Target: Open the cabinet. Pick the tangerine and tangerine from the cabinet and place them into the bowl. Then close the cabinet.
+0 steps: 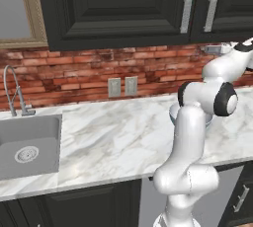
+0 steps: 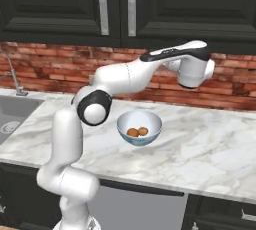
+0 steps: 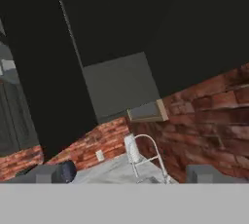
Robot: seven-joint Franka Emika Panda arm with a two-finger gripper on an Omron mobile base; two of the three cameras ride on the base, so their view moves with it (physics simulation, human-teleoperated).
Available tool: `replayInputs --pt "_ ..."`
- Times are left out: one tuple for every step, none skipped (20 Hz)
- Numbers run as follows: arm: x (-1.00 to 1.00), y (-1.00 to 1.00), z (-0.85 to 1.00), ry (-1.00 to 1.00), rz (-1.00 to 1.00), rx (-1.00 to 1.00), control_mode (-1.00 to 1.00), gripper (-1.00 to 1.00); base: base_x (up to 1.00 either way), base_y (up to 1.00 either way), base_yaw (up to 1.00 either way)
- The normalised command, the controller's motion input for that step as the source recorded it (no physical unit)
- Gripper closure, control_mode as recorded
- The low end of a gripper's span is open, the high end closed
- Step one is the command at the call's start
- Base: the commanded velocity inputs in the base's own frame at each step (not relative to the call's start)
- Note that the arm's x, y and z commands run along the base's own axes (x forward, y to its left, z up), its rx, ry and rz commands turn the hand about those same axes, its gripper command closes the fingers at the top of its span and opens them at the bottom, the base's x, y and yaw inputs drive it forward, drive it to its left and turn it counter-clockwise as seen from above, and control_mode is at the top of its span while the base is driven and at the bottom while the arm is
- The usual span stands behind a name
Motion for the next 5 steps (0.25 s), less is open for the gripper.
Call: replayInputs --pt "0.84 0.00 0.74 -0.26 -0.58 0.00 -1.00 -1.00 0.00 0.00 0.00" --pt "0.80 0.14 0.50 -0.27 -0.62 0.01 -1.00 -1.00 0.00 0.00 0.00" --pt "0.49 0.30 0.54 -0.37 -0.63 0.02 -1.00 -1.00 0.00 0.00 0.00" --pt "0.00 0.31 0.68 -0.55 -0.51 0.06 -1.00 -1.00 0.00 0.00 0.00" --pt "-0.88 0.10 0.57 -0.68 -0.37 0.04 -1.00 -1.00 0.00 0.00 0.00"
